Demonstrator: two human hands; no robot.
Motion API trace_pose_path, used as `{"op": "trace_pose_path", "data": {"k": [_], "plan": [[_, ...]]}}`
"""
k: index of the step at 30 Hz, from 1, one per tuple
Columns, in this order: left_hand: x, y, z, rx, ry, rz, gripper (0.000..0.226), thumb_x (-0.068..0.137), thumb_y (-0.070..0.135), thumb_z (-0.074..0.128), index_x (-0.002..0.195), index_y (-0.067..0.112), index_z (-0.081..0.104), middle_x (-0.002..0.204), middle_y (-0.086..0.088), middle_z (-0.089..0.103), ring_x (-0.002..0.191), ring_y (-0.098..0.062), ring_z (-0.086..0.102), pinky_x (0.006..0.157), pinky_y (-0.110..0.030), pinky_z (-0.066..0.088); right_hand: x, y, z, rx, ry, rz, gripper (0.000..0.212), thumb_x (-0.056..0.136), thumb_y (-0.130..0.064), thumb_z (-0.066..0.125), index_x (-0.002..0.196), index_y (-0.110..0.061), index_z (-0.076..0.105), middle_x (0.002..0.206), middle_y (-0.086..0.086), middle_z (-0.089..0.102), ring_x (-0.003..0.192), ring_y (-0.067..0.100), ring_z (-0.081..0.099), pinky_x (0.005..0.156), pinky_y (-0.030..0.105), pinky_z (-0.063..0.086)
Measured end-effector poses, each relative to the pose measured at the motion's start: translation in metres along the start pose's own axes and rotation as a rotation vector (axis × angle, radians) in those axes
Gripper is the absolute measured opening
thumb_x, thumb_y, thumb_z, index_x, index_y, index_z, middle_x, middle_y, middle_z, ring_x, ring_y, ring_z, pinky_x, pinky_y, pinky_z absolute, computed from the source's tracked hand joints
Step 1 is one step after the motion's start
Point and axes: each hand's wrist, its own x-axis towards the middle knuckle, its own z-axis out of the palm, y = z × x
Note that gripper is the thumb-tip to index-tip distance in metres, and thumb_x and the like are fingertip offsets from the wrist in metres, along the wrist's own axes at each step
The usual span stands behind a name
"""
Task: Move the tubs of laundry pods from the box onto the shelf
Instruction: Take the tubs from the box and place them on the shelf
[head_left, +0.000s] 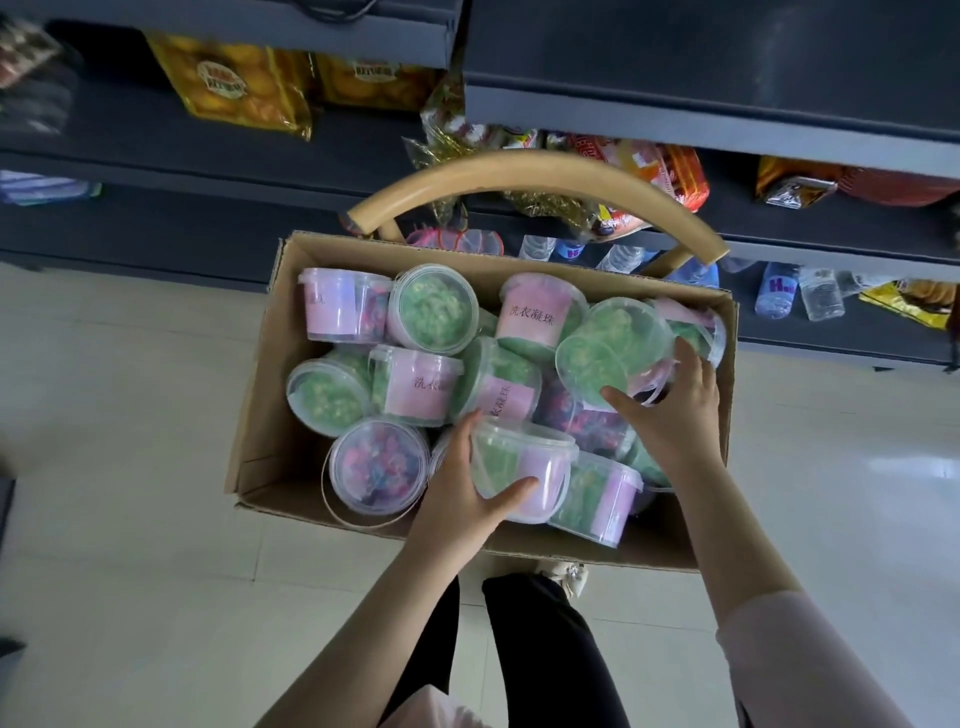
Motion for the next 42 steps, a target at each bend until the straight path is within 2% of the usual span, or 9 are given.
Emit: {"op": "trace_pose_path", "data": {"k": [2, 4, 10, 14, 19, 23, 26, 31, 42], "plan": [[-0.008, 0.002, 0.002, -0.034, 0.097, 0.023, 0.078, 0.062, 0.064, 0.076, 0.125, 0.063, 0.029, 0.126, 0.029, 0.052, 0.117, 0.003, 0.052, 0.092, -0.011, 0.042, -0.003, 0.0, -0.005, 0.037, 0.03, -0.044, 0.099, 0.066, -0.038, 0.087, 0.146, -0.019, 0.032, 0.146, 0.006, 0.035, 0.13, 0.028, 0.041, 0.098, 0.037, 0.038], [-0.021, 0.006, 0.003, -0.094, 0.191, 0.067, 0.077, 0.062, 0.054, 0.081, 0.125, 0.058, 0.036, 0.122, 0.029, 0.054, 0.115, 0.003, 0.054, 0.088, -0.009, 0.042, -0.011, -0.003, -0.012, 0.068, 0.029, -0.116, 0.097, 0.063, -0.033, 0.088, 0.142, -0.02, 0.034, 0.141, 0.005, 0.035, 0.123, 0.027, 0.045, 0.089, 0.032, 0.038], [-0.096, 0.045, -0.02, -0.398, 0.423, 0.125, 0.084, 0.064, 0.036, 0.086, 0.133, 0.047, 0.041, 0.13, 0.018, 0.058, 0.118, -0.009, 0.059, 0.091, -0.028, 0.051, -0.083, -0.042, -0.071, 0.103, 0.049, -0.428, 0.098, 0.06, -0.027, 0.091, 0.142, -0.013, 0.04, 0.137, 0.009, 0.039, 0.123, 0.024, 0.041, 0.102, 0.042, 0.041], [-0.151, 0.08, -0.058, -0.543, 0.576, 0.229, 0.079, 0.061, 0.02, 0.089, 0.122, 0.052, 0.049, 0.128, 0.018, 0.061, 0.113, -0.009, 0.062, 0.081, -0.016, 0.052, -0.139, -0.102, -0.107, -0.021, 0.114, -0.685, 0.092, 0.058, -0.031, 0.091, 0.133, 0.002, 0.05, 0.127, 0.021, 0.054, 0.119, 0.04, 0.049, 0.103, 0.052, 0.039], [-0.222, 0.095, -0.145, -0.581, 0.735, 0.338, 0.081, 0.049, 0.037, 0.089, 0.117, 0.057, 0.05, 0.122, 0.02, 0.062, 0.112, -0.007, 0.062, 0.082, -0.017, 0.052, -0.218, -0.191, -0.117, -0.106, 0.15, -0.946, 0.085, 0.057, -0.032, 0.091, 0.129, -0.002, 0.056, 0.124, 0.015, 0.057, 0.114, 0.036, 0.054, 0.1, 0.046, 0.038], [-0.277, 0.09, -0.246, -0.493, 0.779, 0.473, 0.084, 0.051, 0.042, 0.088, 0.123, 0.053, 0.046, 0.127, 0.026, 0.056, 0.118, -0.003, 0.056, 0.094, -0.02, 0.048, -0.278, -0.277, -0.098, -0.04, 0.137, -1.123, 0.09, 0.057, -0.033, 0.092, 0.133, -0.005, 0.052, 0.131, 0.011, 0.054, 0.121, 0.023, 0.044, 0.109, 0.03, 0.026], [-0.309, 0.085, -0.324, -0.448, 0.804, 0.564, 0.081, 0.054, 0.038, 0.086, 0.122, 0.054, 0.046, 0.127, 0.029, 0.055, 0.119, -0.002, 0.056, 0.097, -0.022, 0.047, -0.318, -0.34, -0.077, 0.014, 0.159, -1.203, 0.091, 0.06, -0.036, 0.091, 0.135, -0.003, 0.051, 0.134, 0.011, 0.052, 0.125, 0.023, 0.045, 0.11, 0.041, 0.035], [-0.339, 0.088, -0.434, -0.387, 0.846, 0.667, 0.076, 0.055, 0.037, 0.084, 0.118, 0.059, 0.046, 0.13, 0.022, 0.056, 0.12, -0.006, 0.056, 0.098, -0.023, 0.048, -0.359, -0.437, -0.04, 0.048, 0.214, -1.322, 0.094, 0.058, -0.03, 0.092, 0.137, -0.001, 0.049, 0.138, 0.012, 0.05, 0.129, 0.022, 0.041, 0.111, 0.044, 0.033], [-0.254, 0.127, -0.639, -0.274, 0.832, 0.833, 0.081, 0.062, 0.041, 0.087, 0.129, 0.05, 0.042, 0.135, 0.015, 0.055, 0.122, -0.008, 0.056, 0.09, -0.017, 0.049, -0.317, -0.643, 0.009, 0.082, 0.315, -1.49, 0.091, 0.063, -0.037, 0.086, 0.139, -0.007, 0.046, 0.142, 0.006, 0.047, 0.131, 0.018, 0.037, 0.114, 0.031, 0.023]]}}
